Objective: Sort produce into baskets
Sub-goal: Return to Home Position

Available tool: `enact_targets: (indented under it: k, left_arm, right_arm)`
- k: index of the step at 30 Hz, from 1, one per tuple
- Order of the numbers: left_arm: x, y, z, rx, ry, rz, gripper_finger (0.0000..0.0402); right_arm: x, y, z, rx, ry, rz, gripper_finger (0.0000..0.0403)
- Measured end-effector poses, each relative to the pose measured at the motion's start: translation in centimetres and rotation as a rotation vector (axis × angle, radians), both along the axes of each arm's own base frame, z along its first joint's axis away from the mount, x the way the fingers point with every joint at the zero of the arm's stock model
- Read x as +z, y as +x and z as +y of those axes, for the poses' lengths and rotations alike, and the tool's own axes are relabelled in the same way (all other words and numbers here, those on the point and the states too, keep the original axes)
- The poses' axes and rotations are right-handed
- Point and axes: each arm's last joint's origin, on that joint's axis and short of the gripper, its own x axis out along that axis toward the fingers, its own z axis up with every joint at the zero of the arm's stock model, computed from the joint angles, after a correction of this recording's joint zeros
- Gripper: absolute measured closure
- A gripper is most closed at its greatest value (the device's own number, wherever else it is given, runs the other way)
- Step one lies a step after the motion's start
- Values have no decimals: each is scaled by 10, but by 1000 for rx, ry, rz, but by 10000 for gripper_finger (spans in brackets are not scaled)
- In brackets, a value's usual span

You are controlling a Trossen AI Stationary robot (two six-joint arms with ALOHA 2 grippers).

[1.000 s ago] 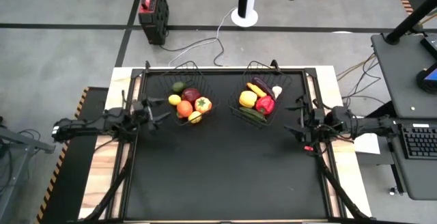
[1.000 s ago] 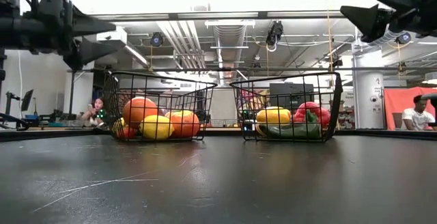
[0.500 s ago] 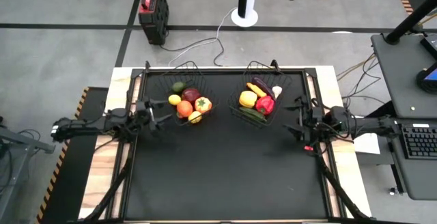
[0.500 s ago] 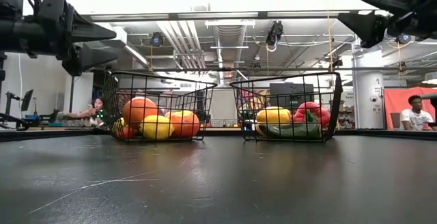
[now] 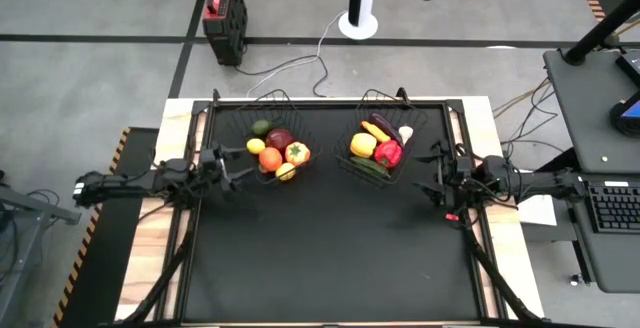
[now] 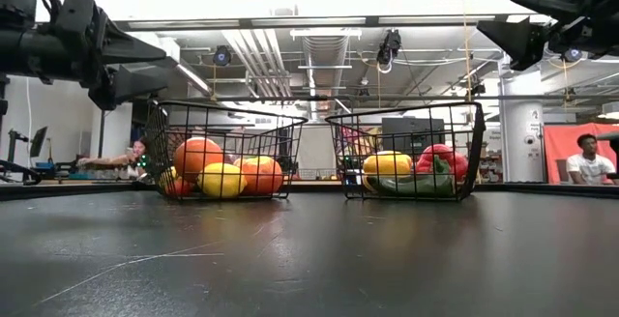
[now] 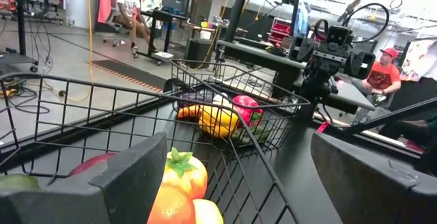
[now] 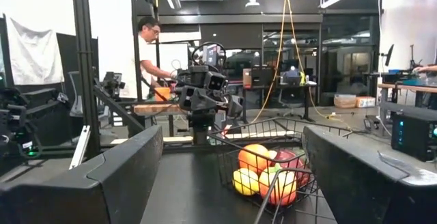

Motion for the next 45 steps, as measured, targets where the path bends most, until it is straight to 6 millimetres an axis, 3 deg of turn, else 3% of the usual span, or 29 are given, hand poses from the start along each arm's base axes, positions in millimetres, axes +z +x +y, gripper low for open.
enact_targets:
  k: [45]
  left_arm:
    - [-2,2,0,0,0,30,58]
  right_arm:
    - [0,0,0,0,-1,1,60]
